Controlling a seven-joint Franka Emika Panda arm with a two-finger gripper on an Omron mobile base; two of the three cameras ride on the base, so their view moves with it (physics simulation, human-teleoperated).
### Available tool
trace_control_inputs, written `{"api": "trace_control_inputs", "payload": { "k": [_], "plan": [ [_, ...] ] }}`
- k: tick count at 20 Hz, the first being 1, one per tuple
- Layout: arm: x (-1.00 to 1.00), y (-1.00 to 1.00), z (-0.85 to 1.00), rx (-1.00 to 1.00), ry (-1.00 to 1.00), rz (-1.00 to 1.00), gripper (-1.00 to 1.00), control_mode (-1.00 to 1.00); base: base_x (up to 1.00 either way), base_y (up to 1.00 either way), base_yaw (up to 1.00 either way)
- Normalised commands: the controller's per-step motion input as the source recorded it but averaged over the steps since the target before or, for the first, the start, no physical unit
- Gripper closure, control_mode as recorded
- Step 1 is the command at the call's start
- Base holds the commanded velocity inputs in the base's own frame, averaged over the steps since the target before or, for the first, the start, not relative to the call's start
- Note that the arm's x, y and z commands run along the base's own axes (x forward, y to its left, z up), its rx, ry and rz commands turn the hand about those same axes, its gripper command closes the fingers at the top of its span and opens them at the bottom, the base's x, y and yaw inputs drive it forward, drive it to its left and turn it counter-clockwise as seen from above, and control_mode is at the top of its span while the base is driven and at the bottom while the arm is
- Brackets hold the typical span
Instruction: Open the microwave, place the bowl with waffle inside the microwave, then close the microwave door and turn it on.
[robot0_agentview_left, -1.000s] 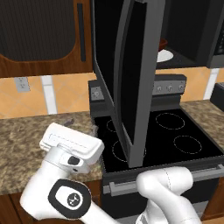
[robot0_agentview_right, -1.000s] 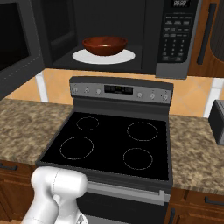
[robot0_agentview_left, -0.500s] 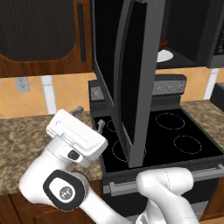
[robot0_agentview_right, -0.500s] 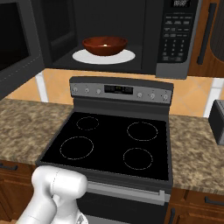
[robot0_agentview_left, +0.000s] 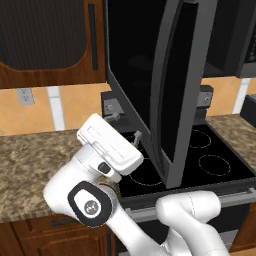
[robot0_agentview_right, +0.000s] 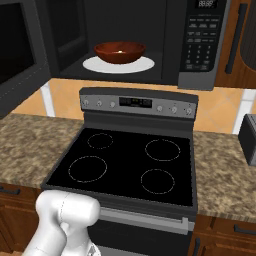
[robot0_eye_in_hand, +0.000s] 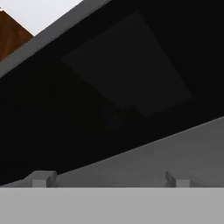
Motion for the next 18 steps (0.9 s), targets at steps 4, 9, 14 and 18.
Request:
{"api": "trace_control_inputs", "payload": {
  "k": [4,9,14,18],
  "plan": [
    [-0.02,-0.74,0.12,0.02,-0.04,-0.03,-1.0,-1.0,0.0,0.0,0.0],
    [0.0,-0.85,0.19,0.05,-0.04,0.0,-1.0,-1.0,0.0,0.0,0.0],
    [0.0,-0.76,0.18,0.05,-0.03,0.04,-1.0,-1.0,0.0,0.0,0.0],
    [0.08,-0.66,0.08,0.05,0.0,0.15,-1.0,-1.0,0.0,0.0,0.0]
  ]
}}
